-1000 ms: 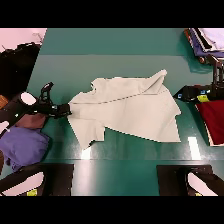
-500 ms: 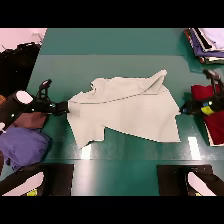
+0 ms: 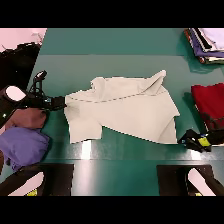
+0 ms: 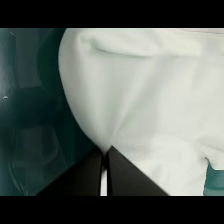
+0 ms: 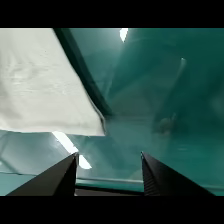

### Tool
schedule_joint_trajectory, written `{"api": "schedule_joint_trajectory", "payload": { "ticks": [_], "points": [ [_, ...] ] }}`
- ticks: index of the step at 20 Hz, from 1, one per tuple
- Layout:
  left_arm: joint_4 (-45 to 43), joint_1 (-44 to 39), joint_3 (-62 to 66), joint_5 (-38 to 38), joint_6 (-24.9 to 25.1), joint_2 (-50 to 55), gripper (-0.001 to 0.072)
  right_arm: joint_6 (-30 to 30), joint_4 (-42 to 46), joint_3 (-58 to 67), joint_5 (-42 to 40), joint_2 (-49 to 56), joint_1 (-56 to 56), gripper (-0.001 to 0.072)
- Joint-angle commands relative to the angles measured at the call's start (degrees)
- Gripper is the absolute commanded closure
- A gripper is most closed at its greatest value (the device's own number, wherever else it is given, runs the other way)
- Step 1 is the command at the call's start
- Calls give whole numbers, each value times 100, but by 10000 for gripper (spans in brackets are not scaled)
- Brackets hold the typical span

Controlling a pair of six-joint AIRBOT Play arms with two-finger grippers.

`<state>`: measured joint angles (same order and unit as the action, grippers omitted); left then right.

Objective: Fold the shirts.

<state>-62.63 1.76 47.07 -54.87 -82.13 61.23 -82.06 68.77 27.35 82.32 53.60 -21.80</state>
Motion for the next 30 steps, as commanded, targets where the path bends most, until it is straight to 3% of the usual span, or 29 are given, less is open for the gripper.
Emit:
{"api": "schedule_joint_trajectory", "payload": {
  "ticks": [1, 5, 8, 11, 14, 19, 25, 30],
  "points": [
    [9, 0, 17, -26, 7, -17, 683, 160, -822, -428, -599, 289, -68, 284],
    [9, 0, 17, -55, 7, -17, 683, 157, -920, -417, -1121, 398, 452, 430],
    [7, 0, 17, -107, 4, -24, 683, 160, -909, -417, -1386, 116, 678, 681],
    [4, 2, 20, -162, -22, -267, 684, 160, -885, -323, -1480, -474, 769, 692],
    [-37, 2, 378, -323, -168, -968, 684, 157, -885, 529, -1325, -1095, 769, 693],
    [-33, 0, 2876, -782, -199, -1980, 684, 155, -918, 3324, -1176, -1604, 769, 693],
    [-39, 0, 6629, -695, -343, -2094, 684, 155, -890, 6942, -776, -1353, 769, 693],
    [-35, 2, 7418, -474, -533, -2063, 685, 151, -872, 9182, -151, -564, 769, 694]
  ]
}}
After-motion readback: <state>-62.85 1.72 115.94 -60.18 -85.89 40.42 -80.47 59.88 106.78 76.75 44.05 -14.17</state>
